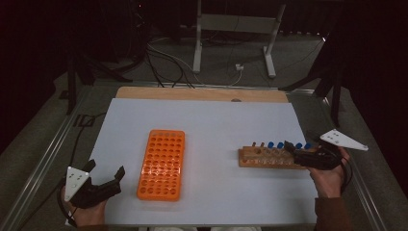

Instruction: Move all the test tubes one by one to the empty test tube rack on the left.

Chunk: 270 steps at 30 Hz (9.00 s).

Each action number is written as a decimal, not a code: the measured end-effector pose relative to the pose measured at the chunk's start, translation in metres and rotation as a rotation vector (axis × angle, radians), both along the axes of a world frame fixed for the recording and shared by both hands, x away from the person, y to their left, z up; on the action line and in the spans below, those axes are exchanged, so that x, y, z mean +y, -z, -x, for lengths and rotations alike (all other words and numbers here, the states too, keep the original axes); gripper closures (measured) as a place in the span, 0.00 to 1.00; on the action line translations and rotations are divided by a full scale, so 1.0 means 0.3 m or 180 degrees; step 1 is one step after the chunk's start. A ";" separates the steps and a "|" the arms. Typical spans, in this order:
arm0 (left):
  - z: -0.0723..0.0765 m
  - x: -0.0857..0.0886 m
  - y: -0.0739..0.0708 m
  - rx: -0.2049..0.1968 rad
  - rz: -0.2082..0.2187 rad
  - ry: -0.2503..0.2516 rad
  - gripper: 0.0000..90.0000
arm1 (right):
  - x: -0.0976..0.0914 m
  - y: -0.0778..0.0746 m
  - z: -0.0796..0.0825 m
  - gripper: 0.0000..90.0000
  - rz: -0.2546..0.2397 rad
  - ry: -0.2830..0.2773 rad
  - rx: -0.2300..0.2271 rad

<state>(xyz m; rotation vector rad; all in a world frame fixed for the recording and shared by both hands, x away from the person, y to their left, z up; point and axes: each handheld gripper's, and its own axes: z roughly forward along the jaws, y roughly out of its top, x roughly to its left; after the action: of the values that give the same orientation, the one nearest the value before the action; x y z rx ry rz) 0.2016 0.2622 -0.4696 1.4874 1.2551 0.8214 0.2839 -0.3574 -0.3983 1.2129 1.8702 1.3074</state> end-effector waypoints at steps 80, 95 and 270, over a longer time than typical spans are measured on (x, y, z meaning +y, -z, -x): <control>-0.018 -0.036 -0.037 -0.0007 -0.0117 0.0176 0.02 | -0.089 -0.022 0.028 0.85 0.0428 0.0523 0.0224; -0.057 -0.123 -0.103 -0.0061 -0.0128 0.0550 0.02 | -0.010 -0.048 0.042 0.85 0.0481 0.0214 0.0271; -0.585 -0.521 0.018 0.0981 -0.0707 0.0930 0.87 | 0.206 0.004 0.038 0.00 -0.0282 -0.0658 -0.0064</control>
<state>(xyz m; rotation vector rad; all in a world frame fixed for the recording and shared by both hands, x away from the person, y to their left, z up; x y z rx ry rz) 0.3772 0.1059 -0.4750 1.9809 1.1529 0.5641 0.2726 -0.2955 -0.3994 1.0671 1.9840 1.5206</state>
